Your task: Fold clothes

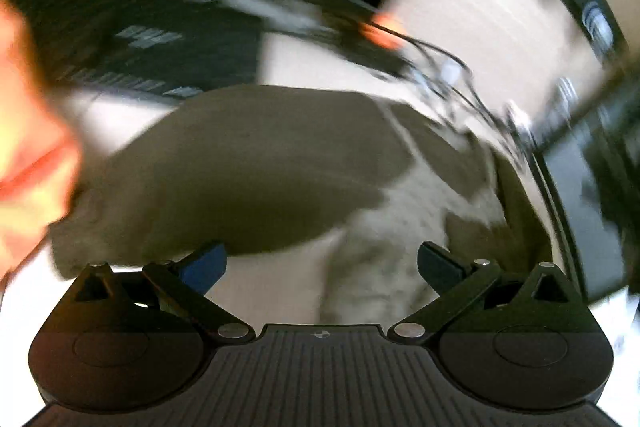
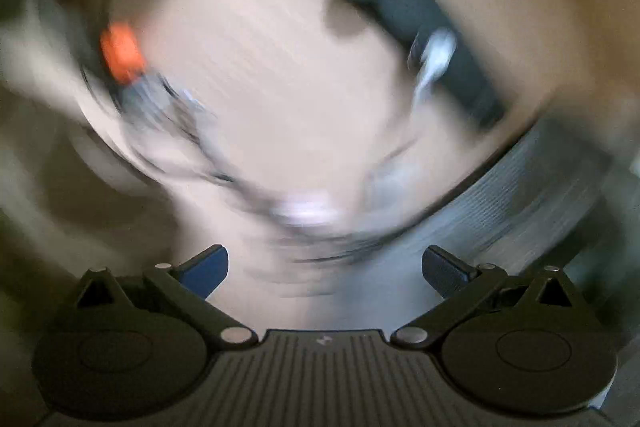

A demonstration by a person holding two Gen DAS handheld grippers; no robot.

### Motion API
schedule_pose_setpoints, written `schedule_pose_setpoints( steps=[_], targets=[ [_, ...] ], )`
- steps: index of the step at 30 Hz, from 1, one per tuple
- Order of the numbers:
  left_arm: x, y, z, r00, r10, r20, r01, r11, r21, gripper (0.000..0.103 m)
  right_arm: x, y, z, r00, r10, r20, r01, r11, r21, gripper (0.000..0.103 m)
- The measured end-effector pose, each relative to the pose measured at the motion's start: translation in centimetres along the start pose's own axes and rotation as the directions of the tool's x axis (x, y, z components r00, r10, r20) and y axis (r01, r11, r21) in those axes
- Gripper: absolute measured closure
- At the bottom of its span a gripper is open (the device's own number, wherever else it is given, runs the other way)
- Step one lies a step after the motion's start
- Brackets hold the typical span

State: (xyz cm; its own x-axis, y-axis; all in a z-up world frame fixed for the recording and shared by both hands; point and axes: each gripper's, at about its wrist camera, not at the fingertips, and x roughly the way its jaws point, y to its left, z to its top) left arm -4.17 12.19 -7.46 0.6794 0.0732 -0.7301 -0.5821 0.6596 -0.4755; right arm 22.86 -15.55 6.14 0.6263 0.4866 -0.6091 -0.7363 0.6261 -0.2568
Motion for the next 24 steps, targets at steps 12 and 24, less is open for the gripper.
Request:
schedule_pose_setpoints(
  steps=[12,24],
  targets=[
    [-2.7,0.0,1.3,0.998,-0.033,0.055,0.028,0.996,0.086,0.000,6.0,7.0,-6.5,0.828,0.558,-0.058,-0.429,0.696,0.575,0.000],
    [0.3,-5.8,-0.6,0.992,-0.121,-0.020,0.122,0.965,0.231,0.000,1.9,8.2,-5.4,0.964,-0.093,-0.251,-0.043,0.870,-0.491,0.000]
  ],
)
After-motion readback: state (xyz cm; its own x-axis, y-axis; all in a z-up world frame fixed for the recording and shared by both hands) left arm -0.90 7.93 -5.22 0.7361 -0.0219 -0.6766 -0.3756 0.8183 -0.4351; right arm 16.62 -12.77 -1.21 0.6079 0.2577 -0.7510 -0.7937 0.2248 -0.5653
